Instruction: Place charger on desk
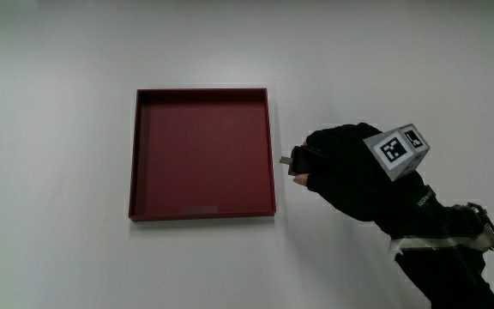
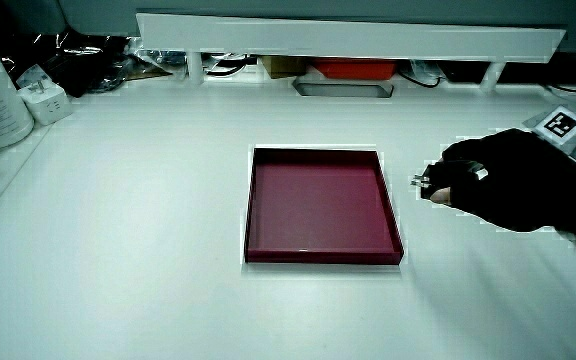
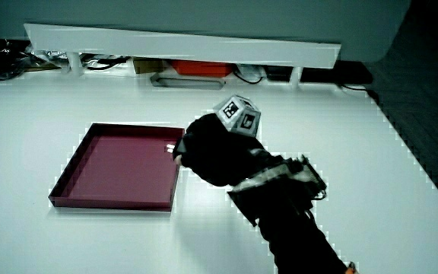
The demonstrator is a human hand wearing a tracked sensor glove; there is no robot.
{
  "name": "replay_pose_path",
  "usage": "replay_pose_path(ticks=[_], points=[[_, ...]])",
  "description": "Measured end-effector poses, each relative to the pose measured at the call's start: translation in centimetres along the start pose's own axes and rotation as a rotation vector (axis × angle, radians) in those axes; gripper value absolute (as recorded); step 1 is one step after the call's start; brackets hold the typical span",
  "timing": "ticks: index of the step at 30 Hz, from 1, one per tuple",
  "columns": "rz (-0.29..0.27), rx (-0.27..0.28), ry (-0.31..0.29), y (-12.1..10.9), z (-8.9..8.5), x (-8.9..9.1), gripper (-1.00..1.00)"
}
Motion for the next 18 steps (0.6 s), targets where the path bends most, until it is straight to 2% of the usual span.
replay_pose_path(ticks=[6,8,14,18], points=[[-0.097,0.015,-0.054,-1.0,-0.7,1.9,0.0],[-0.118,0.004,-0.053,-1.1,-1.5,2.6,0.0],[-0.153,-0.021,-0.056,-1.5,-3.6,4.3,0.0],[-0.17,-0.024,-0.065,-2.0,-4.4,4.7,0.0]])
